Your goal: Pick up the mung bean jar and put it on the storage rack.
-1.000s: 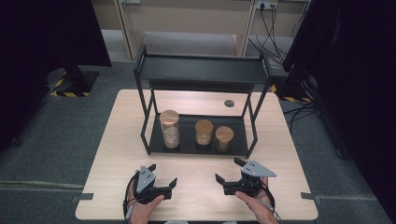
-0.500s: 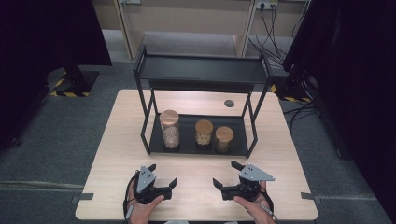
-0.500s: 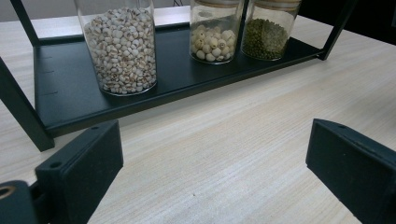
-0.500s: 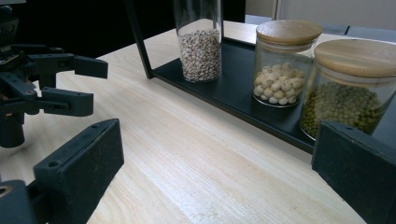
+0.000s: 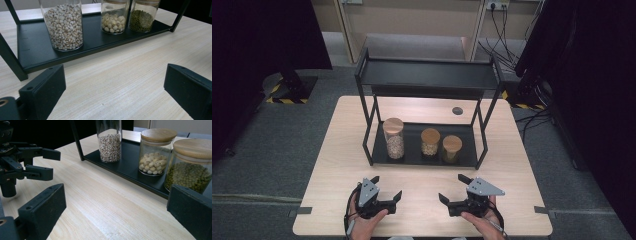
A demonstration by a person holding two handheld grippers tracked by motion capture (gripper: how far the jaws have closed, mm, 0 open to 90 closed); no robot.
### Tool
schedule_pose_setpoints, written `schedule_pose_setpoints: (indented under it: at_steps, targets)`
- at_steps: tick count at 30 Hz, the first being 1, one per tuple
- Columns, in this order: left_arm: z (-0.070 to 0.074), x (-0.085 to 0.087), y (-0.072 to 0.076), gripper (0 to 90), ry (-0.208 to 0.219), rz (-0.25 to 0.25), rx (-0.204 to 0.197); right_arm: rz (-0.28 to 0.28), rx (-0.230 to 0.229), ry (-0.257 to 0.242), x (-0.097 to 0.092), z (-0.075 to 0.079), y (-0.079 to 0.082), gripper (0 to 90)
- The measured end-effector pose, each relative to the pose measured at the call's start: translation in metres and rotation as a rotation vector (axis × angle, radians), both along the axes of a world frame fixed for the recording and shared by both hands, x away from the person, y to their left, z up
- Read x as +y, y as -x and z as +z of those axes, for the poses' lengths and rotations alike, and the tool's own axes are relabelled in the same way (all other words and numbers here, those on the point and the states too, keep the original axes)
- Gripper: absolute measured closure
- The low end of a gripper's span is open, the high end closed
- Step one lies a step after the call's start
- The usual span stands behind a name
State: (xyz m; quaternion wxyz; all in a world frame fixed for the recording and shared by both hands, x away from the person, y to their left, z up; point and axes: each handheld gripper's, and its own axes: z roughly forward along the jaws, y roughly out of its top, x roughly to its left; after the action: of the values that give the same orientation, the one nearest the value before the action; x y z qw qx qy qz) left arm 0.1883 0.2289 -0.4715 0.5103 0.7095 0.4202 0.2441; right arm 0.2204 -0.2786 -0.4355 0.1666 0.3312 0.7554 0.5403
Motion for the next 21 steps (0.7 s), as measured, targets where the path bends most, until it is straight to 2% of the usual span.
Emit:
schedule_pose_setpoints:
  at_steps: [21]
  targets:
    - [0.0001,0.0002,0.0001,3.4,0.001,0.002,-0.002,-0.001,0.006,0.002,0.0003,-0.001,-0.0001,2.7]
